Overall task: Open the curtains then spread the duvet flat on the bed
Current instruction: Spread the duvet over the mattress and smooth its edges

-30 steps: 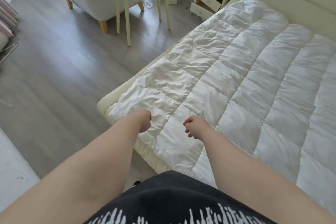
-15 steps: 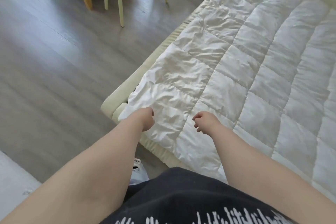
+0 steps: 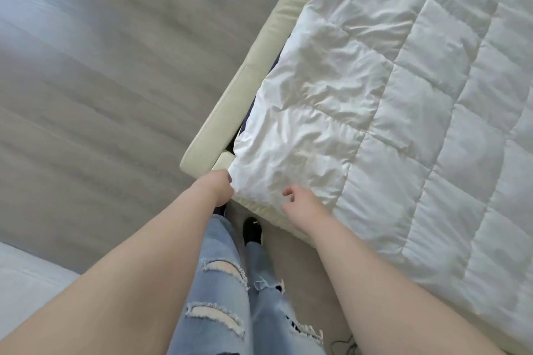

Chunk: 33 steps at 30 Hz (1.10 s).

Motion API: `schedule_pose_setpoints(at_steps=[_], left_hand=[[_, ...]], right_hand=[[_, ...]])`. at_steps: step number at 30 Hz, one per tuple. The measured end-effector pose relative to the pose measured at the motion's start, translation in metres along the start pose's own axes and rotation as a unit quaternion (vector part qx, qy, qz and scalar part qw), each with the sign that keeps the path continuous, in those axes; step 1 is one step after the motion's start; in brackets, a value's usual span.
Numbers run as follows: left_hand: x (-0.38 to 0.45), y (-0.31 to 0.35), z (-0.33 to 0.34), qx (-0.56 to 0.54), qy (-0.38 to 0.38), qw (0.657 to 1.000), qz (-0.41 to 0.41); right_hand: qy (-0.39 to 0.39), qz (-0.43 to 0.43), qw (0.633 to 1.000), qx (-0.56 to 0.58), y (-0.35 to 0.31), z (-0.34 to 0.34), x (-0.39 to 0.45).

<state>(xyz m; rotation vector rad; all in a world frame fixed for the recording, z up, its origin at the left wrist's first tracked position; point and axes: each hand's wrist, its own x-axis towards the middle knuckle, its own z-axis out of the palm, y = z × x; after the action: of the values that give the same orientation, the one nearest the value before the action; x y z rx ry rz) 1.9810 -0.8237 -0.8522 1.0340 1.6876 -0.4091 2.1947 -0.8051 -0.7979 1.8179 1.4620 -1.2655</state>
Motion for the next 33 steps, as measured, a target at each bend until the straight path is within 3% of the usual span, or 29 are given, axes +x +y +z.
schedule_pose_setpoints(at_steps=[7, 10, 13, 16, 19, 22, 25, 27, 28, 30, 31, 33], left_hand=[[0.1, -0.003, 0.028, -0.183, 0.021, 0.983, -0.018], [0.131, 0.005, 0.034, -0.253, -0.016, 0.966, -0.047], [0.141, 0.014, 0.036, -0.168, -0.046, 0.985, 0.013], [0.132, -0.003, 0.031, -0.221, 0.068, 0.969, 0.083], [0.121, -0.045, 0.038, -0.218, 0.162, 0.962, 0.001], [0.125, -0.064, 0.057, -0.21, 0.094, 0.965, -0.125], [0.14, -0.057, 0.057, -0.15, -0.007, 0.977, -0.149], [0.142, -0.049, 0.049, -0.062, 0.008, 0.986, -0.157], [0.14, -0.047, 0.044, -0.024, 0.056, 0.985, -0.16], [0.134, -0.043, 0.035, 0.03, 0.23, 0.968, -0.096], [0.133, -0.037, 0.031, 0.052, 0.295, 0.954, -0.011], [0.128, -0.018, 0.029, 0.102, 0.339, 0.914, 0.2]], right_hand=[[0.021, -0.002, 0.999, -0.029, 0.004, 0.016, 0.081], [0.014, 0.028, 1.0, -0.002, 0.015, 0.021, 0.102], [-0.011, 0.021, 1.0, 0.009, 0.017, 0.027, 0.111], [0.0, -0.016, 1.0, -0.014, 0.009, 0.036, 0.113], [0.007, -0.053, 0.997, -0.055, -0.002, 0.046, 0.115], [-0.066, -0.038, 0.993, -0.093, -0.01, 0.057, 0.119], [-0.096, -0.015, 0.989, -0.109, -0.015, 0.064, 0.126], [-0.122, -0.008, 0.985, -0.12, -0.014, 0.067, 0.131], [-0.138, -0.011, 0.982, -0.128, -0.013, 0.068, 0.132], [-0.167, -0.021, 0.974, -0.152, -0.01, 0.069, 0.134], [-0.171, -0.029, 0.972, -0.158, -0.009, 0.069, 0.135], [-0.132, -0.054, 0.978, -0.149, -0.007, 0.072, 0.135]])
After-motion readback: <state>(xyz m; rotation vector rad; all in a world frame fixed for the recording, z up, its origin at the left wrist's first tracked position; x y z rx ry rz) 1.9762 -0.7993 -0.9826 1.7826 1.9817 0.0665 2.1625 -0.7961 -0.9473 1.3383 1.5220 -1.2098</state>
